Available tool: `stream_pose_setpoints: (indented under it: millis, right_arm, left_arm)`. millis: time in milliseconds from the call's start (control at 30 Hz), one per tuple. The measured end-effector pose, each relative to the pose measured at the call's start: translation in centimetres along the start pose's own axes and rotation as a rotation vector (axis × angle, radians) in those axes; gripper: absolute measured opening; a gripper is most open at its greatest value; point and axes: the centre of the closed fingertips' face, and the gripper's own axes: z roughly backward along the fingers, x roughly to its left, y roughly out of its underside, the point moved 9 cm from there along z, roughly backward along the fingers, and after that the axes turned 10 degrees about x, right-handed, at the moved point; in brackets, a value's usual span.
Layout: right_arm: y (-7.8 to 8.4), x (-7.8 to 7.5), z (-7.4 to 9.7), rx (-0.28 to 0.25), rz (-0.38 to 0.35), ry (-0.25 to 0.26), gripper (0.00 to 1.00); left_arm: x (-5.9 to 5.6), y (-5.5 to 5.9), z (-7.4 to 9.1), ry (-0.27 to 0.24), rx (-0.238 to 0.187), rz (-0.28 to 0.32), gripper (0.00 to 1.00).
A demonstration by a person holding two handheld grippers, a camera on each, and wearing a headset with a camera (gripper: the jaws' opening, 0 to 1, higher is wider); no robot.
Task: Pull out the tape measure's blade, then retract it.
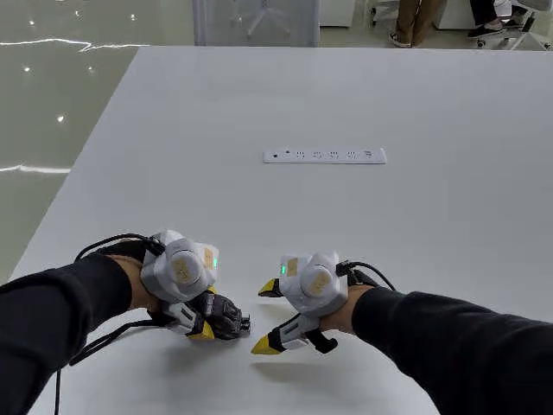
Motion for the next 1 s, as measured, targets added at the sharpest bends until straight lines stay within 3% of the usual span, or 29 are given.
stream_pose_setpoints:
  millis: [233,367,500,700,1000]
  right_arm:
    - [-0.6,-0.5,-0.6,-0.002,0.002,0.014,0.23]
    - [-0.5,-0.6,-1.3,0.011,-0.003,0.003,0.23]
    - [-0.6,-0.3,-1.5,0.008,0.002,-0.014,0.13]
    - [-0.6,-0.3,-2.1,0.018,0.041,-0.002,0.13]
    - [-0.5,-0.4,-1.8,0.021,0.028,-0.010,0.10]
  left_arm:
    - [0.0,0.1,0.0,0.008,-0.015,0.019,0.34]
    - [0.1,0.1,-0.1,0.012,-0.019,0.022,0.34]
    - [0.1,0.2,-0.1,0.012,-0.036,0.041,0.34]
    - [0.3,0.4,-0.1,0.022,-0.062,0.056,0.34]
    - [0.3,0.4,-0.1,0.030,-0.068,0.055,0.33]
